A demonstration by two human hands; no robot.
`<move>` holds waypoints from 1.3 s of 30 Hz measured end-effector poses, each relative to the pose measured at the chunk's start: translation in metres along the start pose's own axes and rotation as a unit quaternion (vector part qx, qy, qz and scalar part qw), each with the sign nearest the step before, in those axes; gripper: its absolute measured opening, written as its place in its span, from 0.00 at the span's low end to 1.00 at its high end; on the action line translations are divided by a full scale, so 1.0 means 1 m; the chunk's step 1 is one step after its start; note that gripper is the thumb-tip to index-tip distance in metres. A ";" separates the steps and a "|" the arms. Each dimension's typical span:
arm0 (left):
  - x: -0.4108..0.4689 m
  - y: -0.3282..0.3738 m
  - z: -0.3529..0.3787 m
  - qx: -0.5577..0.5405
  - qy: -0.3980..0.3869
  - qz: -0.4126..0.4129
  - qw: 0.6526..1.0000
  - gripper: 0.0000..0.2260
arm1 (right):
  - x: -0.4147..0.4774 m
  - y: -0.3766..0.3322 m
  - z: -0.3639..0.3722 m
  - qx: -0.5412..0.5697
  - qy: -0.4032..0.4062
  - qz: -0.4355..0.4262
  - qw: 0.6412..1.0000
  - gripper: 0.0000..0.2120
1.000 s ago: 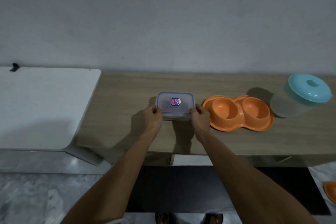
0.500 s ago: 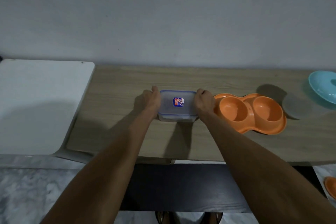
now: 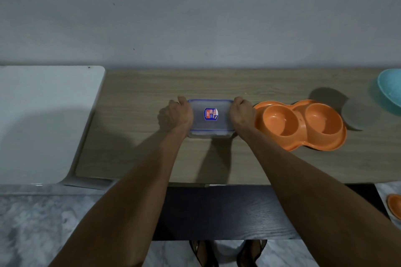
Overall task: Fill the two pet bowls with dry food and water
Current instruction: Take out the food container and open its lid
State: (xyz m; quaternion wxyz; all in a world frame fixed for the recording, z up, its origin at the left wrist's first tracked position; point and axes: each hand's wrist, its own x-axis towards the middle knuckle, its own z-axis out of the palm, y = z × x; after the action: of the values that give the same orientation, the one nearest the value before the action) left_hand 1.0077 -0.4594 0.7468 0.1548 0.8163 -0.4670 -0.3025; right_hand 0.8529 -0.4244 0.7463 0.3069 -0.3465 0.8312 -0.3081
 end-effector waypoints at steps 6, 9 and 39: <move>-0.001 0.004 -0.002 -0.023 -0.015 -0.004 1.000 0.27 | 0.003 0.003 0.002 -0.036 0.009 -0.015 0.999 0.22; -0.005 0.003 -0.003 -0.028 0.002 0.008 1.000 0.25 | 0.002 0.002 0.002 -0.040 0.016 -0.013 0.999 0.22; -0.044 -0.042 0.006 -0.296 -0.112 0.031 0.948 0.31 | 0.031 -0.081 0.038 -0.315 -0.257 -0.124 0.905 0.21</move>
State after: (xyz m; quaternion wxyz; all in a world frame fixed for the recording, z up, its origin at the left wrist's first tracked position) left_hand 1.0156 -0.4000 0.7346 0.3452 0.6796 -0.3964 -0.5117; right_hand 0.8940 -0.5053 0.7720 0.3445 -0.5923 0.7276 0.0340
